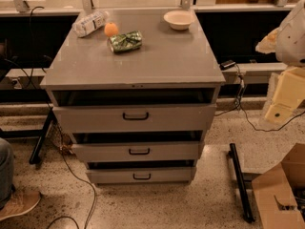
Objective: Open bottom drawer
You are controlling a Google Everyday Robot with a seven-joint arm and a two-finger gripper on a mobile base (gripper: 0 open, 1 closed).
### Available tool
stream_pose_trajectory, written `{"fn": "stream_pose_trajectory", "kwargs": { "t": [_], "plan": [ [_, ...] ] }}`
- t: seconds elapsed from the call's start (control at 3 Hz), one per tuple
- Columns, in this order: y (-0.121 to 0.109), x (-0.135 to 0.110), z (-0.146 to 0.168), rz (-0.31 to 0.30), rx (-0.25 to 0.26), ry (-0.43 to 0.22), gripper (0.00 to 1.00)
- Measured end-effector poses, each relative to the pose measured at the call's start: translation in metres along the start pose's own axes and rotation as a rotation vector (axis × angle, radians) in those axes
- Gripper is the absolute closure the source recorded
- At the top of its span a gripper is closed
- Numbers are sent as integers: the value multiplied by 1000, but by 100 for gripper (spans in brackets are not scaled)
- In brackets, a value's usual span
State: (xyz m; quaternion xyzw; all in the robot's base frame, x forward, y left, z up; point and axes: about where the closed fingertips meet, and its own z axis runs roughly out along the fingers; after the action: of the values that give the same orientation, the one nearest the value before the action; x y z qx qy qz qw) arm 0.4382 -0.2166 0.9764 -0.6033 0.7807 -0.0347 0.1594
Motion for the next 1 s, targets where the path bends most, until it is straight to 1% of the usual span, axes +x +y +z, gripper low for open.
{"fn": "stream_pose_trajectory", "kwargs": {
  "t": [0.33, 0.67, 1.0],
  "plan": [
    [0, 0, 0, 0, 0, 0, 0],
    [15, -6, 30, 12, -48, -79, 0],
    [51, -24, 98, 65, -155, -244, 0]
  ]
}}
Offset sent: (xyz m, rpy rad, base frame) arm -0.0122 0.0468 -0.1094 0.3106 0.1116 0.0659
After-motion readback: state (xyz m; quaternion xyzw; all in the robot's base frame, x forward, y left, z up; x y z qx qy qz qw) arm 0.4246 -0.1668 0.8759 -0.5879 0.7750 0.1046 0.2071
